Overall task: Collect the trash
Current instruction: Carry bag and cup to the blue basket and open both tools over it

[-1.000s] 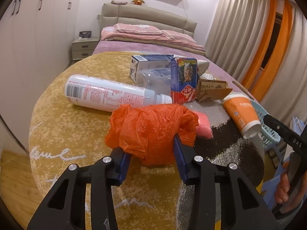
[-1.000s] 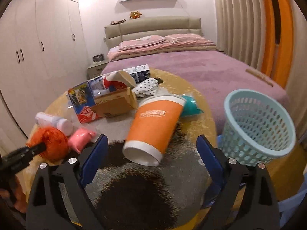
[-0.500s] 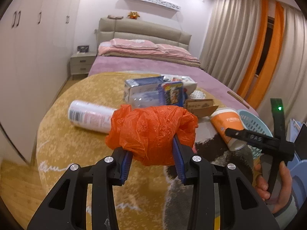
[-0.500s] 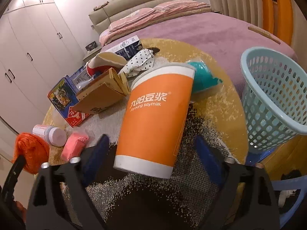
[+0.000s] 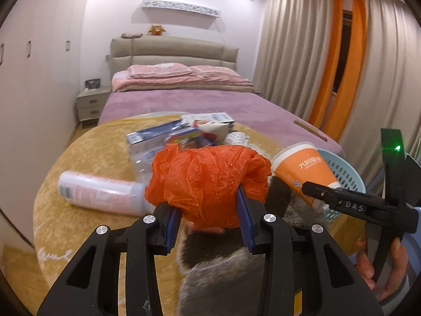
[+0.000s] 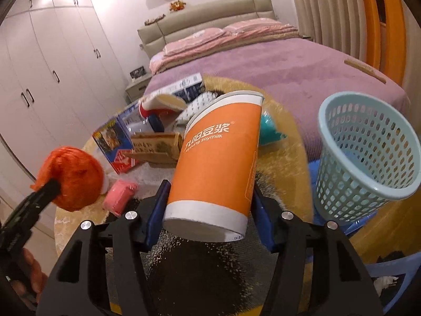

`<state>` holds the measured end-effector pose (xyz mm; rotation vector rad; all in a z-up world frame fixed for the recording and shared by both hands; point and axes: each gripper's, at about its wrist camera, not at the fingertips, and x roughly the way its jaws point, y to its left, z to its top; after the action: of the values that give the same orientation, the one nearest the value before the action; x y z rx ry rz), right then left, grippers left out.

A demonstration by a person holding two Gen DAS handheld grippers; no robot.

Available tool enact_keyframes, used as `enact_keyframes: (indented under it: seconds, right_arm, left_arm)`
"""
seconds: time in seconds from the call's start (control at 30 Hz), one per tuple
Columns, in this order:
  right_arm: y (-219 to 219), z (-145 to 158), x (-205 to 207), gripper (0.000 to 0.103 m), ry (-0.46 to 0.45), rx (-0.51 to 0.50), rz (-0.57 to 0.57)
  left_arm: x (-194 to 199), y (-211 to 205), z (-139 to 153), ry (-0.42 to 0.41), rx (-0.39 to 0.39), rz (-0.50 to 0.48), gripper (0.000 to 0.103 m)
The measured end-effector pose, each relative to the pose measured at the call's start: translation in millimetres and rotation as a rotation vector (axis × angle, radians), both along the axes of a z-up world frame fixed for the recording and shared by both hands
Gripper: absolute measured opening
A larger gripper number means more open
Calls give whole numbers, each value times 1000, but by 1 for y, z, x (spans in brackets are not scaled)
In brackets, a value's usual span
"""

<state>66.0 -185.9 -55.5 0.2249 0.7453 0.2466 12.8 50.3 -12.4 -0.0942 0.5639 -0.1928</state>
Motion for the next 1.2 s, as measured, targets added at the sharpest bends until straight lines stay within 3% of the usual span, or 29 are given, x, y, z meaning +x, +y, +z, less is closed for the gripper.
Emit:
enact_keyframes:
  seconds: [0.3,0.73,0.93,1.2]
  right_arm:
    - [-74,35,-6,56,-103,-1,-176]
    - [-202,0,12,56,21,25,-443]
    - [-236,-26,23,56,98,46,-469]
    - [-252,-47,27,56,159,22,-470]
  left_arm:
    - [25,-58,19,-38,32,-118,37]
    - [82,-189,21,-9,63,-360,37]
    - [111,-252,1,52,86,-455,37]
    - [145,-301,-46,183,118,-509,38]
